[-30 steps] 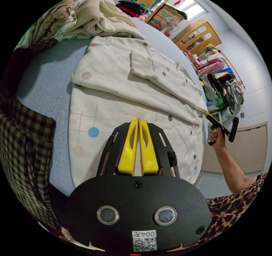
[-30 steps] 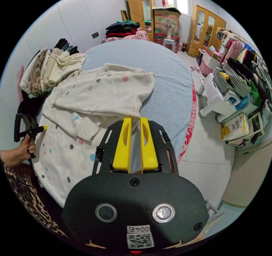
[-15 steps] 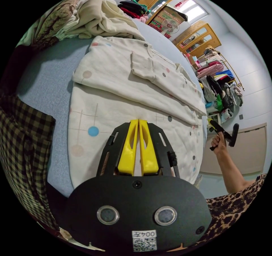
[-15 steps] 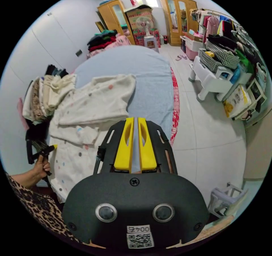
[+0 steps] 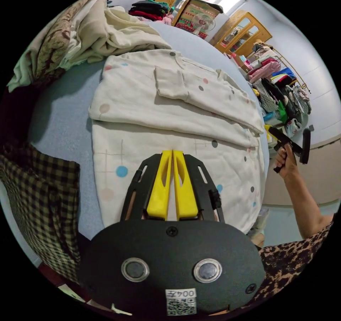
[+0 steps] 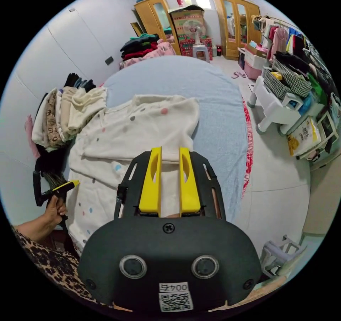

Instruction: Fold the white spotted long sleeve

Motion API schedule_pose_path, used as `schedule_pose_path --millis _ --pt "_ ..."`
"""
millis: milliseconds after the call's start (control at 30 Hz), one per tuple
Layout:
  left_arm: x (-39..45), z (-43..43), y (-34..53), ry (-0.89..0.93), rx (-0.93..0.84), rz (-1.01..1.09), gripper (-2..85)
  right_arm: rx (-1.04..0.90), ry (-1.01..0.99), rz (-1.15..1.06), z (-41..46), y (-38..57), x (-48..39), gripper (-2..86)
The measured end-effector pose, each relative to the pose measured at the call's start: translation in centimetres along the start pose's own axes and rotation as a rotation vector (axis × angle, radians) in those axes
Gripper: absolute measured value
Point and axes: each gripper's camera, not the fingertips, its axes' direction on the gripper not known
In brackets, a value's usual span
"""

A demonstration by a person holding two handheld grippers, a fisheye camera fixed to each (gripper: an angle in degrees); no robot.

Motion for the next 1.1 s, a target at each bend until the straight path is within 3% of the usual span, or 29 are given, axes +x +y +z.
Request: schedule_pose_path --millis 200,367,567,633,800,933,1033,1100 --pt "-9.0 -4.8 -2.1 -0.024 0.118 -0.146 6.8 -0.061 -0.13 0.065 0.1 4.8 -2.5 8.2" --pt "-12.9 -4.3 -4.4 0.016 0.071 -0.179 8.9 -0.136 -0.193 0.126 1.2 7.5 -4.1 8.0" --pt "-13.7 -4.1 -5.1 0.13 0.037 -0.093 5.6 -0.211 -0.17 0.111 2.6 8.8 -6.6 6.9" --pt "-13.4 -5.0 -5.1 0.061 0.022 -0.088 4.1 -0.222 -0.147 0.113 3.0 9.0 -7.2 6.5" --pt "-15.2 -5.4 -3.4 0.113 0.088 -0.337 2.5 -0.272 -0.075 0.155 4.4 9.5 -8.4 5.8" --pt "-13.7 -7.6 -3.9 0.057 0.092 -0.235 2.2 -0.263 -0.055 0.131 4.4 9.7 -9.9 5.6" --pt "-12.4 -10.7 -3.5 -0.013 0.231 -0.184 1.8 -0.282 0.0 0.071 4.8 10.2 -11.7 5.6" --pt "-11.2 -10.1 -4.8 -0.029 0.191 -0.105 1.4 -0.304 0.059 0.028 5.5 10.7 -13.0 5.5"
